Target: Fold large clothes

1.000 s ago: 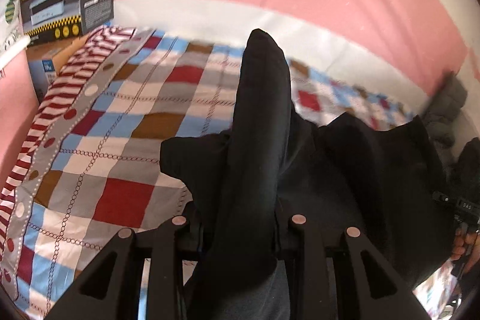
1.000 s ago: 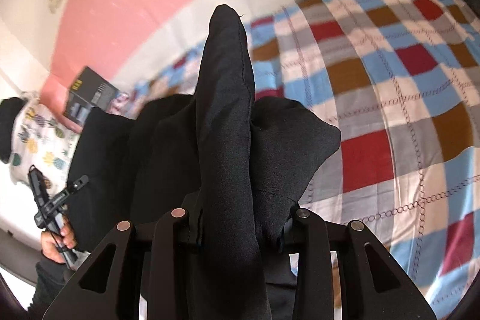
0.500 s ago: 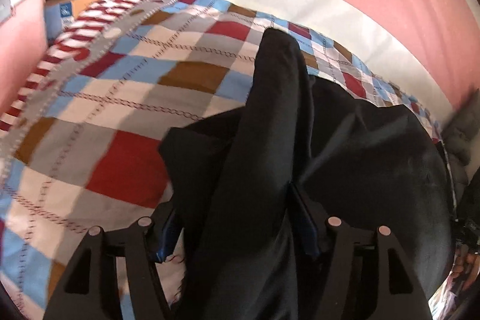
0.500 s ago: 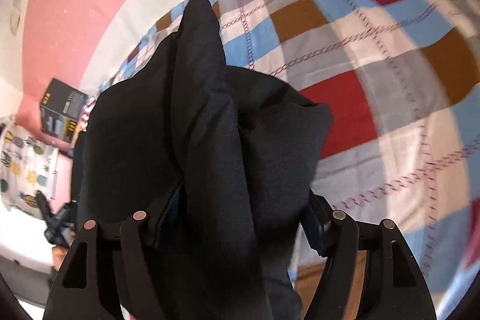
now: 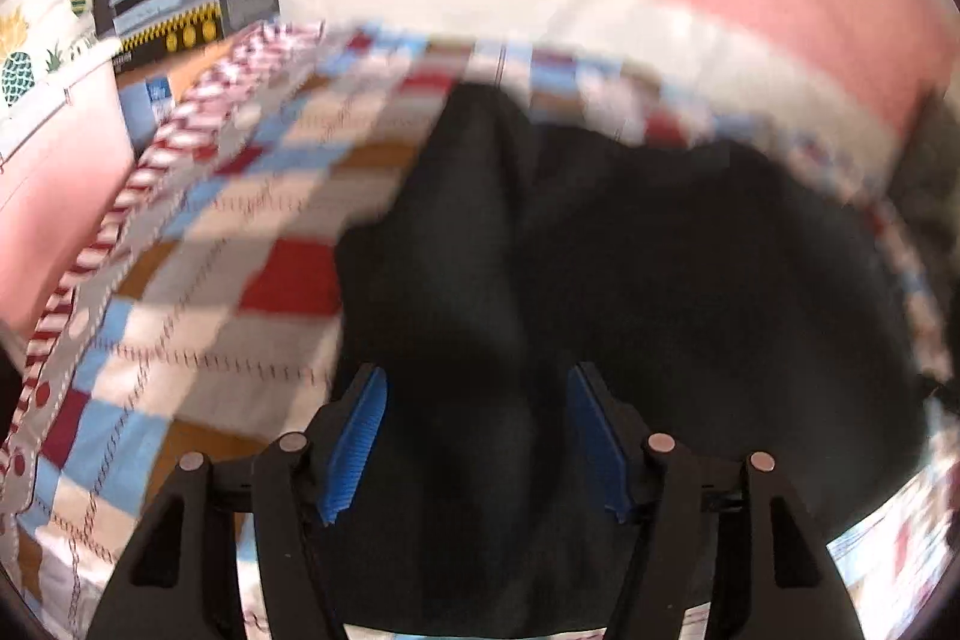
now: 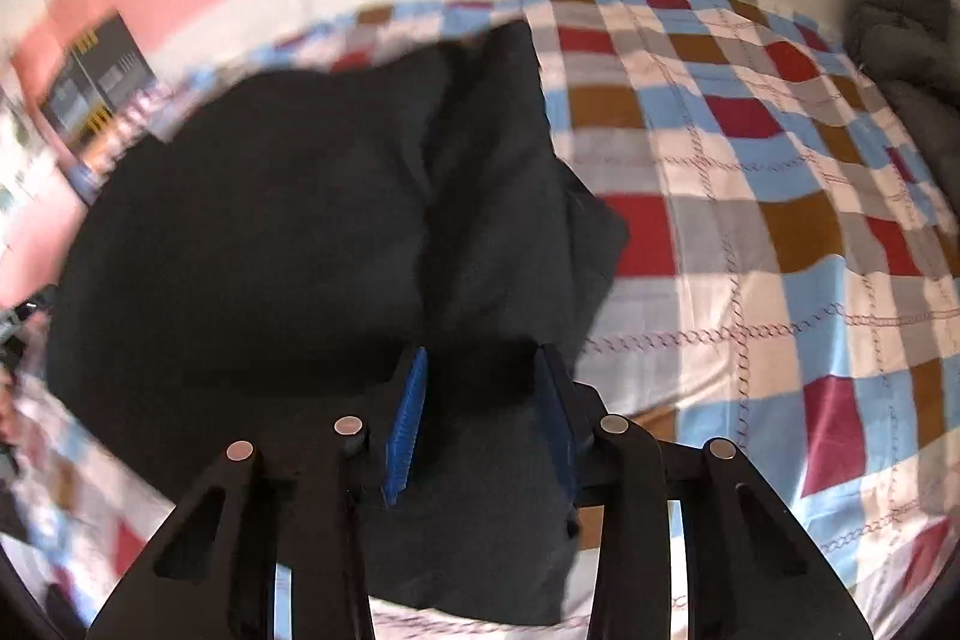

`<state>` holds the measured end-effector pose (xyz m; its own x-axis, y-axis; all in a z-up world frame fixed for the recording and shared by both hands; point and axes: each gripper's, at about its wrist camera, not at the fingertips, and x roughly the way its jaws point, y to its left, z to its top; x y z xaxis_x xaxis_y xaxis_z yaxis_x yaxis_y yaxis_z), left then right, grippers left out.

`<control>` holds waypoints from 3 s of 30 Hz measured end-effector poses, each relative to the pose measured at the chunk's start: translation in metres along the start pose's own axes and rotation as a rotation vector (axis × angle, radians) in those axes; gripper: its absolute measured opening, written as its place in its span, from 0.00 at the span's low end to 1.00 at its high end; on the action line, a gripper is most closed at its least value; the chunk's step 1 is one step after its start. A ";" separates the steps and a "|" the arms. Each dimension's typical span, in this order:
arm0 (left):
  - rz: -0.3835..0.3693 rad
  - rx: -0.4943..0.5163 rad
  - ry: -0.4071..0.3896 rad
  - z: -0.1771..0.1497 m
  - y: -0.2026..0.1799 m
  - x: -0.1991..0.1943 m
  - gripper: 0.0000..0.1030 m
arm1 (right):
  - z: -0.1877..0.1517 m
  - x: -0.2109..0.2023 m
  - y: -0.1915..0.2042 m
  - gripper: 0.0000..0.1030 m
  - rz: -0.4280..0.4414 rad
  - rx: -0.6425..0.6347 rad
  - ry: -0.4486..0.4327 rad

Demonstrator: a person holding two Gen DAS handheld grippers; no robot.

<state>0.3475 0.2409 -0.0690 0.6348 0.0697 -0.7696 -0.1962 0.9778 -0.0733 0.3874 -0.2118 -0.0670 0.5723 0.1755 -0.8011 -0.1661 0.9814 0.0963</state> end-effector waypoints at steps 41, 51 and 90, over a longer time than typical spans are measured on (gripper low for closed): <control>-0.014 0.046 -0.090 -0.180 -0.086 -0.285 0.63 | -0.186 -0.251 0.109 0.52 0.072 -0.103 -0.191; -0.029 0.050 -0.076 -0.213 -0.092 -0.308 0.63 | -0.217 -0.277 0.119 0.52 0.063 -0.131 -0.208; -0.030 0.060 -0.072 -0.218 -0.094 -0.306 0.63 | -0.218 -0.265 0.122 0.52 0.052 -0.137 -0.177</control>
<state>0.0094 0.0843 0.0350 0.6922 0.0524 -0.7198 -0.1329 0.9896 -0.0558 0.0401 -0.1556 0.0280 0.6903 0.2487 -0.6795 -0.2995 0.9530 0.0446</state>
